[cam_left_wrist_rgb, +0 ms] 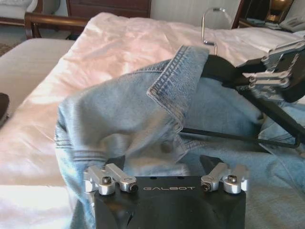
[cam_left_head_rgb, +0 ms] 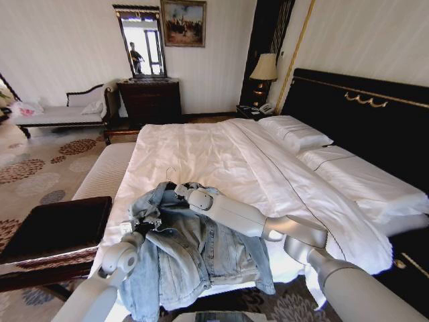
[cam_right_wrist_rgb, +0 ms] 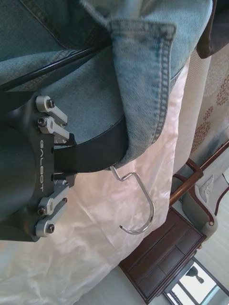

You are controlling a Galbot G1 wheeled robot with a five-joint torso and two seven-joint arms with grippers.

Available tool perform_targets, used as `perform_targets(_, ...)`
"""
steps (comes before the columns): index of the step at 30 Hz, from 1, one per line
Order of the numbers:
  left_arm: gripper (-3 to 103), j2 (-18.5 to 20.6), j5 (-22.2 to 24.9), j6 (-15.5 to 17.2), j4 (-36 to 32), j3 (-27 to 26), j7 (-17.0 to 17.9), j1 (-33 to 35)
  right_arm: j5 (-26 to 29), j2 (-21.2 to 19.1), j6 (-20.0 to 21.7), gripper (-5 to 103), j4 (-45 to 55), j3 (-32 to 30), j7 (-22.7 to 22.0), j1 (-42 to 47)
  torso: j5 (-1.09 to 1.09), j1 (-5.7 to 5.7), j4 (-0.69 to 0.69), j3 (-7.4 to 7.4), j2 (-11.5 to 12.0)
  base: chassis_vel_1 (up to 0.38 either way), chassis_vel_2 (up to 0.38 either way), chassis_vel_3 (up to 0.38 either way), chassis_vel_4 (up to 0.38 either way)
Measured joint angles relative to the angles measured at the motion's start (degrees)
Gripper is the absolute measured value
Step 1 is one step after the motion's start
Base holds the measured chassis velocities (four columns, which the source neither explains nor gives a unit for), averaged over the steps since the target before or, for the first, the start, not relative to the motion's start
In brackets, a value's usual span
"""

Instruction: Pick up the clothes from the bed and hang them on the clothes hanger.

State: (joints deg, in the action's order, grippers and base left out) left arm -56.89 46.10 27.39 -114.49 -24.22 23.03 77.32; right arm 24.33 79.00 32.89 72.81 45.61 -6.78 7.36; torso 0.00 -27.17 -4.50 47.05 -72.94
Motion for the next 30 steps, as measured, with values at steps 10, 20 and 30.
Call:
perform_targets(10,100,2.85,4.13,1.78,-8.28,-5.05,-0.52,2.77,-0.59,0.83,-0.17,28,-0.60,-0.05,0.02,0.18,0.00,0.00,-0.01,0.00,0.00,0.000,0.000,0.000,0.000)
perform_targets(20,100,8.53,17.58,4.98,-5.01,-17.47,-0.94,2.66,-0.57,1.23,-0.17,28,-0.54,-0.05,0.04,0.12,-0.01,-0.01,-0.01,0.00,0.00,0.000,0.000,0.000,0.000)
perform_targets(30,100,20.12,22.00,9.72,4.27,-19.87,-14.09,0.16,-0.40,1.55,-0.13,28,-0.29,-0.05,-0.01,-0.02,-0.01,-0.02,-0.01,0.01,0.00,0.000,0.000,0.000,0.000)
